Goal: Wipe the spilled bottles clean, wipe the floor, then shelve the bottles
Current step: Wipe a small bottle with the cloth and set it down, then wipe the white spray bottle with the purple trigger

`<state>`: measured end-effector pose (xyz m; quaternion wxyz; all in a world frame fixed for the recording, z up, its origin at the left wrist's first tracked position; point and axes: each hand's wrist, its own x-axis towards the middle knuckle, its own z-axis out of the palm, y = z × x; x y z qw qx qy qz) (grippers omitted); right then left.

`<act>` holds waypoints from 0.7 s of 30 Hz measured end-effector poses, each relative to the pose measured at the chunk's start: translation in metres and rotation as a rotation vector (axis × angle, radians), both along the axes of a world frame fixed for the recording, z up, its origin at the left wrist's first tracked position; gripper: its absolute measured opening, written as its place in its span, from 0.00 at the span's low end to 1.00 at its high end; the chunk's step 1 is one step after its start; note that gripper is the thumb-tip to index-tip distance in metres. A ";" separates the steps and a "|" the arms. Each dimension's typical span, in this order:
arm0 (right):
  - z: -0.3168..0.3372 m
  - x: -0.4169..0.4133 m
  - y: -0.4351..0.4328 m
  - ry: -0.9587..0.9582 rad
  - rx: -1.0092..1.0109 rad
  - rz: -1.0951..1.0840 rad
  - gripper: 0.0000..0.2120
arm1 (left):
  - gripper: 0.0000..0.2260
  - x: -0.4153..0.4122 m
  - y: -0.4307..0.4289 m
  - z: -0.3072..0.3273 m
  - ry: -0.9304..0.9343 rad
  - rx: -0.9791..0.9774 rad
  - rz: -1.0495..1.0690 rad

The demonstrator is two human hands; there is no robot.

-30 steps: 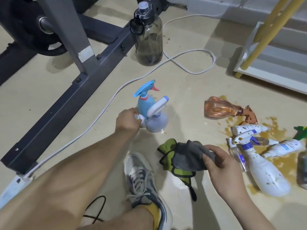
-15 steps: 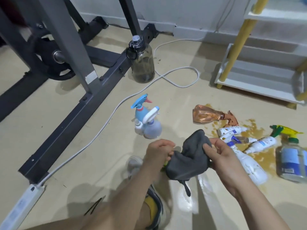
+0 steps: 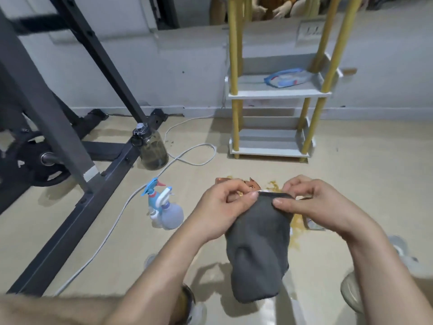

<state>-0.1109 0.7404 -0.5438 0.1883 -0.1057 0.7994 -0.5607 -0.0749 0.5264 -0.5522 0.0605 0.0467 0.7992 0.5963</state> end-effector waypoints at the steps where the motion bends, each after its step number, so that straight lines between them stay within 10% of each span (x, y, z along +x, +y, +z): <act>1: 0.000 0.006 0.016 -0.028 -0.047 -0.008 0.20 | 0.09 0.000 0.007 0.004 -0.052 -0.034 -0.072; 7: -0.025 0.015 0.069 -0.153 -0.009 -0.176 0.16 | 0.11 -0.019 0.040 -0.021 -0.422 -0.400 -0.574; 12: -0.088 0.006 0.079 -0.252 0.241 -0.329 0.18 | 0.11 -0.041 0.059 -0.104 -0.412 -0.614 -0.358; 21: -0.195 -0.028 0.057 -0.085 0.733 -0.697 0.09 | 0.10 -0.072 0.092 -0.210 -0.505 -0.408 0.071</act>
